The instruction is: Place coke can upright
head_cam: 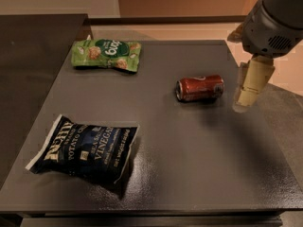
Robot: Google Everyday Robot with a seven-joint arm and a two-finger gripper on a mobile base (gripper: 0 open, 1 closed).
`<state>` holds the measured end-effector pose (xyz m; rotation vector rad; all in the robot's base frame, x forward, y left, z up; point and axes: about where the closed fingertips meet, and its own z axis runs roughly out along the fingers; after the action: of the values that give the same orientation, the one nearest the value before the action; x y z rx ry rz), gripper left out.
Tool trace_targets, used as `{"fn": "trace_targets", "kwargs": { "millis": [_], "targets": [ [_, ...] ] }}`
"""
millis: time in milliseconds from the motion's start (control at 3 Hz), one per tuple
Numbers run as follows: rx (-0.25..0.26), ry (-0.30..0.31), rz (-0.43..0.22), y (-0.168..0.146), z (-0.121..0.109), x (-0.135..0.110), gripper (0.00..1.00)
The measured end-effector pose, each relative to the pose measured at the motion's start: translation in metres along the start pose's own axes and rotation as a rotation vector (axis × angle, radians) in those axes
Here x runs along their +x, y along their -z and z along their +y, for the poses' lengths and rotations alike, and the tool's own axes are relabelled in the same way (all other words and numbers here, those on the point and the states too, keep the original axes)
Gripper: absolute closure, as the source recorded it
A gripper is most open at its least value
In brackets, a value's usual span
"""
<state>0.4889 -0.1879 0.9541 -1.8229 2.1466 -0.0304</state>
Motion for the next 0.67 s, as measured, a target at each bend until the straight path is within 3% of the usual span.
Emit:
{"fn": "trace_targets", "kwargs": {
  "millis": [667],
  "targets": [
    [-0.069,0.118,-0.064,-0.046,-0.027,-0.030,0.00]
  ]
}}
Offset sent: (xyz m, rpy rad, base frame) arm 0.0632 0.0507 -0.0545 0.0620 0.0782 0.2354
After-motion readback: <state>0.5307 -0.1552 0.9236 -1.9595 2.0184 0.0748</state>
